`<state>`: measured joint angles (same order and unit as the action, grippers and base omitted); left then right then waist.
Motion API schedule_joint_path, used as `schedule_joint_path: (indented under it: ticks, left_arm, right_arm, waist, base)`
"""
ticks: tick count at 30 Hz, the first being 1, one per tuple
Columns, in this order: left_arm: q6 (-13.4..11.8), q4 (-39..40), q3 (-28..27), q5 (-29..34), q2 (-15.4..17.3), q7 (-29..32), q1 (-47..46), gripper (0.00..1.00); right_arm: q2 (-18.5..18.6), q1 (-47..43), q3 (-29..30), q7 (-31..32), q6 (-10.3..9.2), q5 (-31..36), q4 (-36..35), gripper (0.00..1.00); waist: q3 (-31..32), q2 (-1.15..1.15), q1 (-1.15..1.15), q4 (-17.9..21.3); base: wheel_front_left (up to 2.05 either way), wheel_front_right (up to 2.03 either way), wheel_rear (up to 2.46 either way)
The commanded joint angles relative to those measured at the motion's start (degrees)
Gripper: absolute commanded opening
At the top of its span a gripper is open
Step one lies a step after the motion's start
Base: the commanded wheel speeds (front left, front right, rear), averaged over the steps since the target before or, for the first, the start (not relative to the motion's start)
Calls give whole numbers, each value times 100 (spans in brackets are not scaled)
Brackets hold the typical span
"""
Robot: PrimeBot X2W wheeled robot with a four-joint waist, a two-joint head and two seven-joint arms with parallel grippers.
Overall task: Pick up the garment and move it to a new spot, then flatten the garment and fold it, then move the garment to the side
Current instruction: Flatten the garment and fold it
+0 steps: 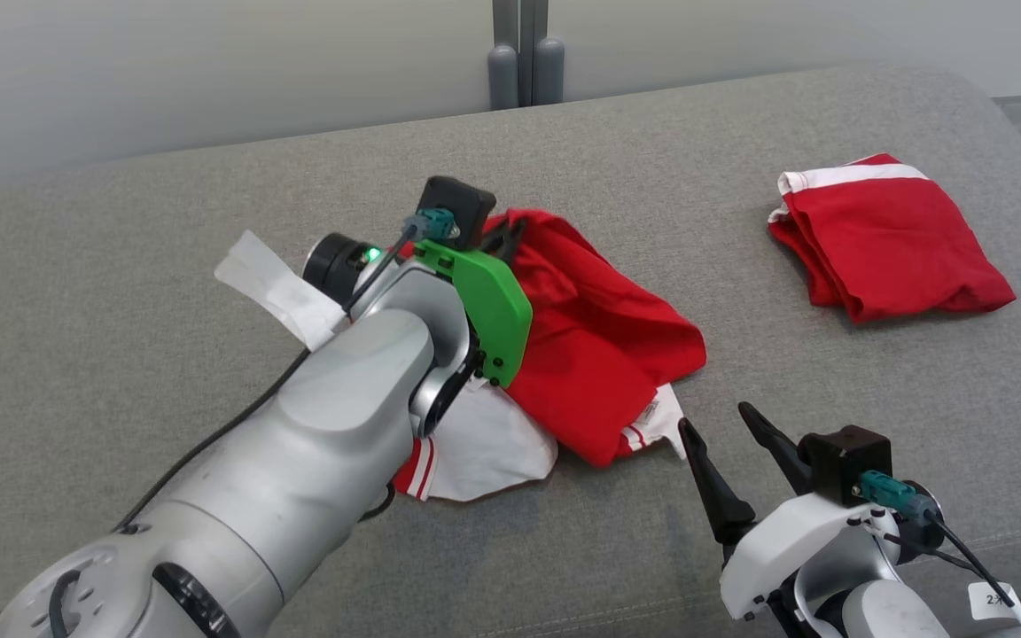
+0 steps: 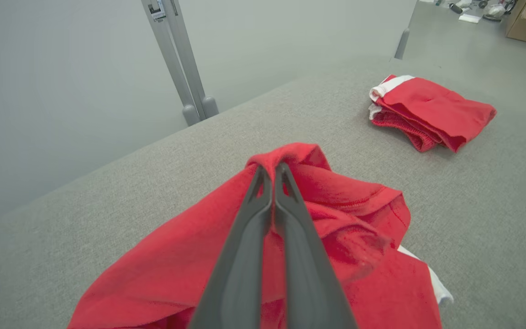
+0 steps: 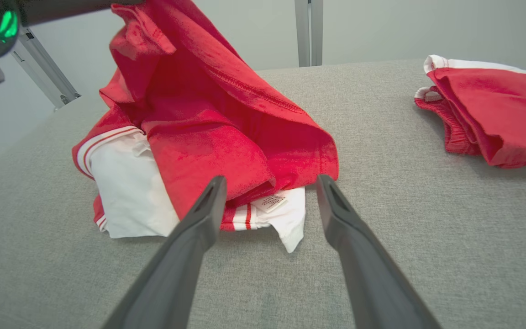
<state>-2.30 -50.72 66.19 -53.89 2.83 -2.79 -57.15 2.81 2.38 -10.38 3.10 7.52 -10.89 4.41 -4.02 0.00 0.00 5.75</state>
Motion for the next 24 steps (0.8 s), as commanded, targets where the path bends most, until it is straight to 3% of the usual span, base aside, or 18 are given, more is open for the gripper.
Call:
schedule_joint_path:
  ticks: [1, 6, 17, 21, 24]
  left_arm:
    - [-25, 16, -66, 3, 17, -151, -166, 0]
    - [28, 29, -225, 106, 17, -718, -664, 0]
    - [9, 157, -686, 288, 53, -1210, -1672, 0]
    - [-57, 572, -1258, 307, 125, -1248, -1898, 0]
    - [-170, 1292, -2111, 566, 290, -1236, -1640, 0]
  right_arm:
    - [18, -26, -21, -6, -6, -26, 22, 100]
    - [18, -72, -129, 7, -6, -68, 75, 100]
    - [18, -168, -240, 37, -6, -62, 104, 100]
    - [18, -187, -229, 39, -6, -56, 77, 100]
    - [18, -168, -188, -9, -6, -70, 45, 100]
  waist:
    - [44, 0, 0, 27]
    - [169, 0, 0, 154]
    - [284, 0, 0, 520]
    - [249, 0, 0, 538]
    - [165, 0, 0, 505]
  base:
    - [0, 0, 0]
    - [0, 0, 0]
    - [0, 0, 0]
    - [0, 0, 0]
    - [0, 0, 0]
